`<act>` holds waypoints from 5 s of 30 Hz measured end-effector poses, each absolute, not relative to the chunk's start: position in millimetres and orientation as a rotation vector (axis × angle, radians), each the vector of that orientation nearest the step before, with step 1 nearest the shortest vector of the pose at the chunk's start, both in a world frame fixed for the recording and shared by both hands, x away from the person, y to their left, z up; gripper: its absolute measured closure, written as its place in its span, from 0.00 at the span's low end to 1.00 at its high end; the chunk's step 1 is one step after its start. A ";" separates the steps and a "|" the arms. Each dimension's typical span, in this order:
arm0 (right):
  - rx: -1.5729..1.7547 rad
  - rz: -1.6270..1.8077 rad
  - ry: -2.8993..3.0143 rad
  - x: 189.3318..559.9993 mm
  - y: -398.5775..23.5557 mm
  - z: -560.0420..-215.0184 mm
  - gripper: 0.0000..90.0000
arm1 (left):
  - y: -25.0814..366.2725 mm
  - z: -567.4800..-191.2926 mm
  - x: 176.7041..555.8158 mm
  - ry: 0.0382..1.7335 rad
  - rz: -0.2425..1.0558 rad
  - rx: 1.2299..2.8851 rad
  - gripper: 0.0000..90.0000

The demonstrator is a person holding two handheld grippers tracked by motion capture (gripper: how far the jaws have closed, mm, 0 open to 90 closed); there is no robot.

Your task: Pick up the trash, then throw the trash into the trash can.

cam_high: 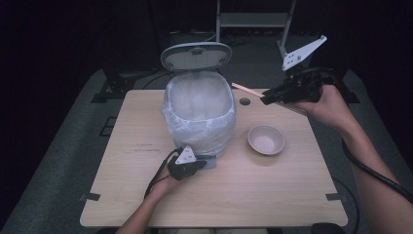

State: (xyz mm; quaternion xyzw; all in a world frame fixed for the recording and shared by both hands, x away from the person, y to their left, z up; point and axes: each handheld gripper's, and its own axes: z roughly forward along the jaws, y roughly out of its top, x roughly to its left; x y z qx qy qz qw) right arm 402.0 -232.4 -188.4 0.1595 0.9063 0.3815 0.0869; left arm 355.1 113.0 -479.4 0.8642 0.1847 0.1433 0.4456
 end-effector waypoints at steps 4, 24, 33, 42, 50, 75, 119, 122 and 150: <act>0.448 1.125 2.700 400.3 -226.3 -179.6 0.88 | 113.0 -479.4 355.1 0.457 0.355 2.141 1.00; 0.356 1.100 2.725 397.5 -193.4 -160.1 0.88 | 113.3 -479.3 355.5 0.454 0.353 2.142 1.00; 0.318 1.074 2.757 402.5 -171.9 -160.4 0.88 | 113.0 -479.4 355.1 0.452 0.356 2.143 1.00; 0.304 1.039 2.784 409.8 -153.6 -164.4 0.88 | 113.3 -479.5 355.8 0.458 0.349 2.138 1.00; 0.302 1.024 2.795 414.2 -141.3 -166.1 0.88 | 111.9 -479.7 353.4 0.462 0.369 2.139 1.00; 0.314 0.910 2.819 437.0 -95.6 -175.1 0.88 | 112.0 -479.7 353.5 0.450 0.374 2.142 1.00; 0.399 1.044 2.753 427.4 -136.8 -187.5 0.65 | 111.8 -479.7 354.0 0.454 0.371 2.140 1.00; 0.418 1.057 2.757 427.8 -145.3 -191.0 0.63 | 111.8 -479.7 354.1 0.454 0.372 2.141 1.00; 0.620 1.111 2.765 432.8 -215.2 -262.9 0.56 | 111.6 -479.5 354.0 0.460 0.368 2.140 1.00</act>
